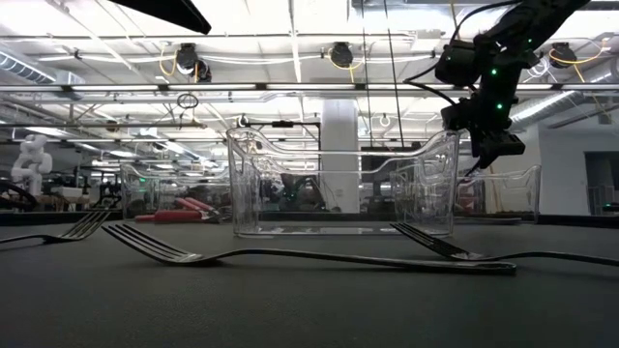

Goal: Sort silverware by color (type)
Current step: Put the blue fork into the right transparent bin

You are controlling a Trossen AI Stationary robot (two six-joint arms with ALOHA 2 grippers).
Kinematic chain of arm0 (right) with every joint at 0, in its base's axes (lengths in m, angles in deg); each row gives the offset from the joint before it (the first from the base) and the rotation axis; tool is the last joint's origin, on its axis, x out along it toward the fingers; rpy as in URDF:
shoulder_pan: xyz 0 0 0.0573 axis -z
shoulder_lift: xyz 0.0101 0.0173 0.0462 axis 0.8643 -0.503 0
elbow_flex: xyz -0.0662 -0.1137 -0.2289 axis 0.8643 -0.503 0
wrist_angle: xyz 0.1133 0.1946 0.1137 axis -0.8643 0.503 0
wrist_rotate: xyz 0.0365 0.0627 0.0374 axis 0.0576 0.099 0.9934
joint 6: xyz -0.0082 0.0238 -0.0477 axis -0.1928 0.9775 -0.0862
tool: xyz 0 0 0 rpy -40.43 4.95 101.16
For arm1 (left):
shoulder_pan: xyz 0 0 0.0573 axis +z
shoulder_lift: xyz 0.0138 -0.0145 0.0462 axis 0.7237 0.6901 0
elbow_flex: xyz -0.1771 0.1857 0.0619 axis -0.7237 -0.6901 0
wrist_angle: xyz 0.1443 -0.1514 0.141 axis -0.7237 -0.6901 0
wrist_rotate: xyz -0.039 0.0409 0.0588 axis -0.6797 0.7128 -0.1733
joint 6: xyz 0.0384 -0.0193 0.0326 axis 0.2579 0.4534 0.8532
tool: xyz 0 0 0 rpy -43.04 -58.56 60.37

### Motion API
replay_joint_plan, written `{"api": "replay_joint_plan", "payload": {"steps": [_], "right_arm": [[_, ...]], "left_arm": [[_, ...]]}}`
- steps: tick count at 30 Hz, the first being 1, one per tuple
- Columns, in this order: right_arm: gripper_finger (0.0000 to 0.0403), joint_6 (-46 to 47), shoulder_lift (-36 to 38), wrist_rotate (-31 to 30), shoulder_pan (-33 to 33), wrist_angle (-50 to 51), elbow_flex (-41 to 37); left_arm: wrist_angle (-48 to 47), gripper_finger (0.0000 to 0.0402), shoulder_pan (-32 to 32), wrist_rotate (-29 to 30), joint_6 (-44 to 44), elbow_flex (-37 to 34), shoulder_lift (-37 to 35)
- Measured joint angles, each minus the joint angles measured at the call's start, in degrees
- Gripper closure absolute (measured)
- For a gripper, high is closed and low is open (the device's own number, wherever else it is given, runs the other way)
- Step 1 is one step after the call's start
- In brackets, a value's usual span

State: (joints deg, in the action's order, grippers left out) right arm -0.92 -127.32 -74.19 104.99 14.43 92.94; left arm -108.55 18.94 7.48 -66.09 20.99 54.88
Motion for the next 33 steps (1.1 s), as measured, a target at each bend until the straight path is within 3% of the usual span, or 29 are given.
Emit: {"api": "replay_joint_plan", "payload": {"steps": [8,18,33], "right_arm": [[0.0204,-0.09,0.78,0.36,-0.35,-0.88,0.0],[0.0128,0.02,3.3,2.9,-0.42,-0.87,0.0],[0.0122,-2.62,8.33,1.6,-0.42,-2.16,0.0]], "left_arm": [[0.02,0.0237,0.01,-0.01,-0.03,0.0,0.0],[0.0,0.0237,0.0,-0.02,-1.36,0.0,0.04],[0.0,0.0237,0.0,-0.02,-1.4,0.0,0.04]]}}
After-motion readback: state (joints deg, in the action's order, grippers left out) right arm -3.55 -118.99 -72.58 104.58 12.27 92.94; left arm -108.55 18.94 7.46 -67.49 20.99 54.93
